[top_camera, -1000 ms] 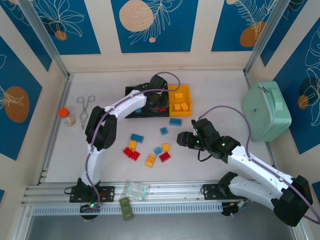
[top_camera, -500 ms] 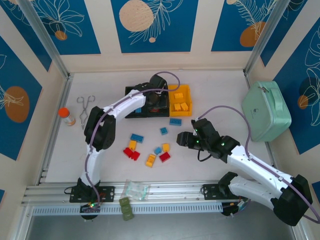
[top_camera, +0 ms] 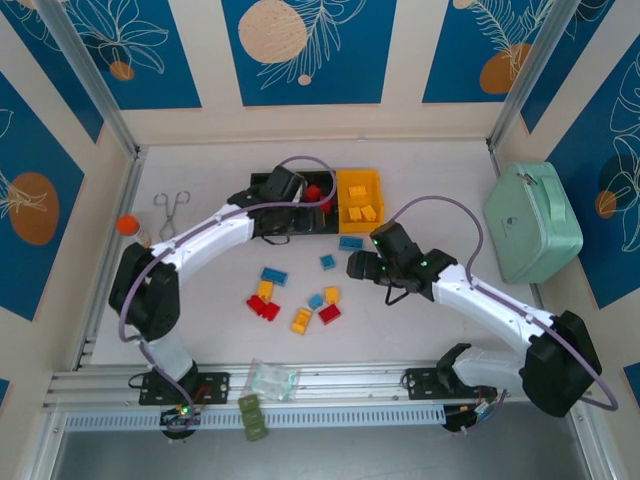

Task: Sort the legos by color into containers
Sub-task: Place the lego in the container, then pick up the lego from the center of the table.

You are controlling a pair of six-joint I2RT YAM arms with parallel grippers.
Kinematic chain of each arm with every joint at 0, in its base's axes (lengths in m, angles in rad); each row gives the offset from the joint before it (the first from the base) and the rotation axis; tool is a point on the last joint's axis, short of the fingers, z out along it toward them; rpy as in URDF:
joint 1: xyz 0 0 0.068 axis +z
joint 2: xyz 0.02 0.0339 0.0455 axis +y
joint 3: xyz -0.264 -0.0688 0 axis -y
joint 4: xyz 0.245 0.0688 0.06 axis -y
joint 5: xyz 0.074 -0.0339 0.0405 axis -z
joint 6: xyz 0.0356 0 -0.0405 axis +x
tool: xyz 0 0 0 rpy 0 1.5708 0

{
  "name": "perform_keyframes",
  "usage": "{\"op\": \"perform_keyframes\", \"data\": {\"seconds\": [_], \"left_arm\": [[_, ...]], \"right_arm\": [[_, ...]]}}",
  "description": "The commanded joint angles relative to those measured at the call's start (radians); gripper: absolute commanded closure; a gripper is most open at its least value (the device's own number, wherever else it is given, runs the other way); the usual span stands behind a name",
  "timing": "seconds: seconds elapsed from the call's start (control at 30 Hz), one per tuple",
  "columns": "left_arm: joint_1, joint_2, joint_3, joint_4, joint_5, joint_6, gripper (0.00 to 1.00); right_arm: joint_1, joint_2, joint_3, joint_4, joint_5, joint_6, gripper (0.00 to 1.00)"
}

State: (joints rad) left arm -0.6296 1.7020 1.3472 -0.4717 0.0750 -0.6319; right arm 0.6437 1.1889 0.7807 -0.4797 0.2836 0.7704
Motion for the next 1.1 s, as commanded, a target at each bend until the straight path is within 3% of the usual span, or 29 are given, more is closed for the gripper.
{"op": "perform_keyframes", "data": {"seconds": [0.0,0.2,0.27,0.3,0.57,1.07], "left_arm": [[0.002,-0.086,-0.092,0.059,0.035,-0.007,0.38],[0.005,-0.246,-0.303,0.090,0.022,-0.034,0.35],[0.005,-0.305,-0.376,0.093,0.009,-0.050,0.34],[0.004,-0.330,-0.402,0.091,0.002,-0.058,0.33],[0.009,-0.503,-0.552,0.043,-0.049,-0.092,0.32],[0.011,-0.608,-0.656,0.049,-0.037,-0.136,0.32]], "right_arm": [[-0.013,0.051,0.054,0.015,0.043,-0.044,0.20],[-0.039,0.192,0.127,0.055,0.074,-0.094,0.16],[-0.047,0.246,0.155,0.071,0.078,-0.105,0.02],[-0.050,0.271,0.170,0.073,0.080,-0.110,0.02],[-0.052,0.473,0.282,0.102,0.097,-0.120,0.04],[-0.059,0.694,0.405,0.092,0.150,-0.101,0.16]]}}
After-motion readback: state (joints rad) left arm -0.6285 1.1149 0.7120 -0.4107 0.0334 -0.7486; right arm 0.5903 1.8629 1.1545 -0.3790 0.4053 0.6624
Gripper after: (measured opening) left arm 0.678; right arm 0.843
